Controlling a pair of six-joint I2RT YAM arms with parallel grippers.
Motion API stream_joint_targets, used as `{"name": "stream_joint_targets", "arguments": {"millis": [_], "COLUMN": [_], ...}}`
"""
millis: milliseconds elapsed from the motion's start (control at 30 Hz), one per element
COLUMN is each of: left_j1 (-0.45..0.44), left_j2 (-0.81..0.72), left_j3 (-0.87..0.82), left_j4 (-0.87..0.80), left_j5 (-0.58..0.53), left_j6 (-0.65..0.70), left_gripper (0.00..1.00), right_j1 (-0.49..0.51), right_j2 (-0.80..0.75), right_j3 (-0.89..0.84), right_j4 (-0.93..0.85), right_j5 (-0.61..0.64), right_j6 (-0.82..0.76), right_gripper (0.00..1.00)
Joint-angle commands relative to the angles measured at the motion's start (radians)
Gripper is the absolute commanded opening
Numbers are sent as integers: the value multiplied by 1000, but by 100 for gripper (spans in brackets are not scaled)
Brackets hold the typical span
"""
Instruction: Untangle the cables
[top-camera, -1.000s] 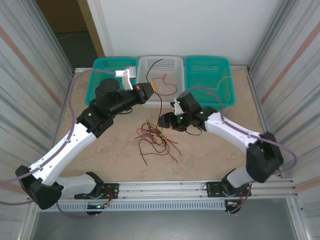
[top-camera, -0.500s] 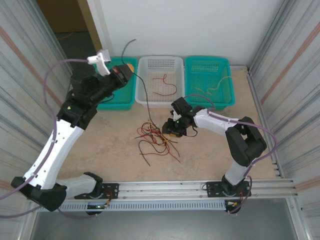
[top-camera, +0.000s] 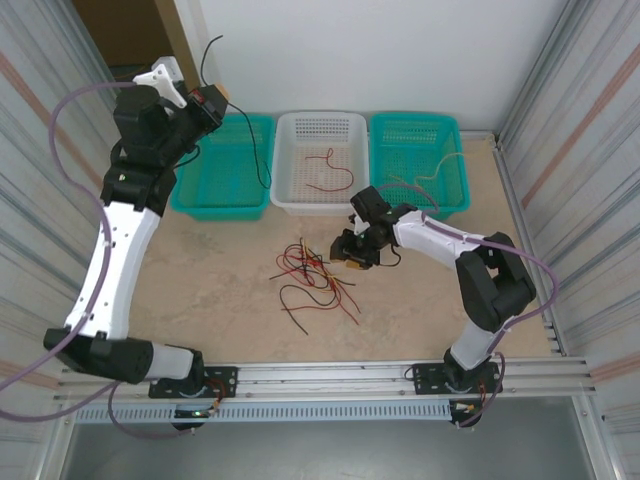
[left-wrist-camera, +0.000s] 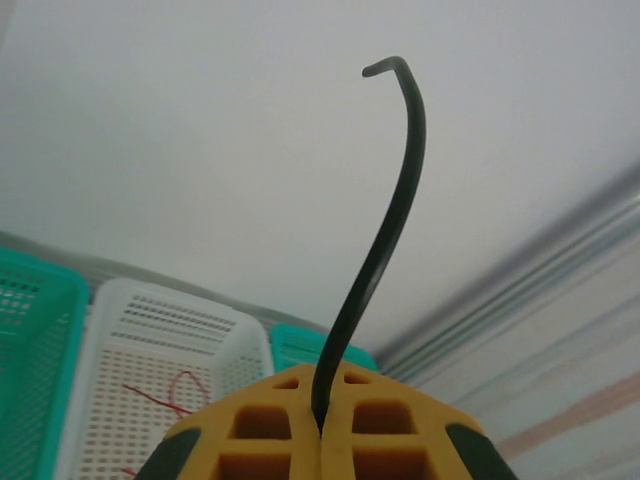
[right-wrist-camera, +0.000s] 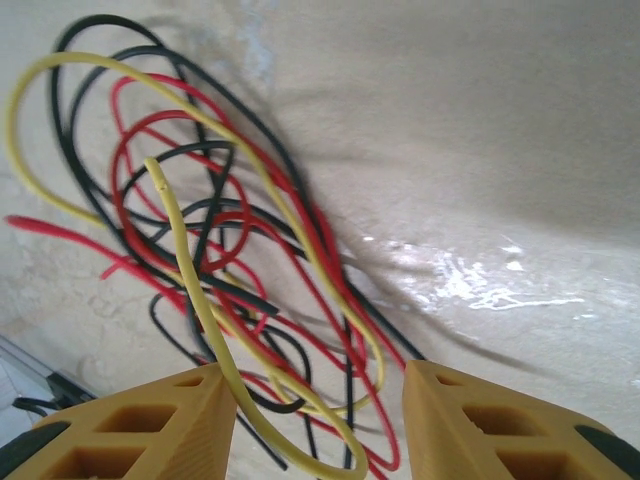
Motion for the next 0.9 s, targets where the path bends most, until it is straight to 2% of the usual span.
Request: {"name": "stream_joint_targets", "arguments": {"millis": [0, 200, 433, 467, 533, 600, 700, 767, 867], "left_j1": [40, 84, 104, 105, 103, 96, 66, 48, 23], "left_j2": [82, 227, 361, 385, 427, 457, 460, 463, 473], "left_j3": [33, 98, 119, 117, 113, 84, 18, -18, -80], "left_j4": [30, 6, -24, -27, -42, -43, -42, -46, -36], "left_j5": [-7, -51, -56, -39, -2, 28, -4, -15, 2], "left_j6": [76, 151, 150, 136, 106, 67, 62, 55, 17], "left_gripper": [0, 0, 2, 11, 46, 74, 82, 83, 80], "right_j1": [27, 52, 53, 51, 46, 41, 37, 37, 40], "right_j2": [-54, -78, -90, -92, -96, -99, -100, -101, -95], "right_j3": [58, 94, 109, 110, 114, 117, 120, 116, 108], "right_j4": [-68, -110, -126, -129, -132, -135, -144, -148, -157], "right_j5": [29, 53, 63, 68, 72, 77, 83, 86, 96], "right_j6": [-45, -54, -50, -49, -46, -45, -48, -50, -59], "right_gripper": [48, 49, 48, 49, 49, 49, 49, 49, 44]}}
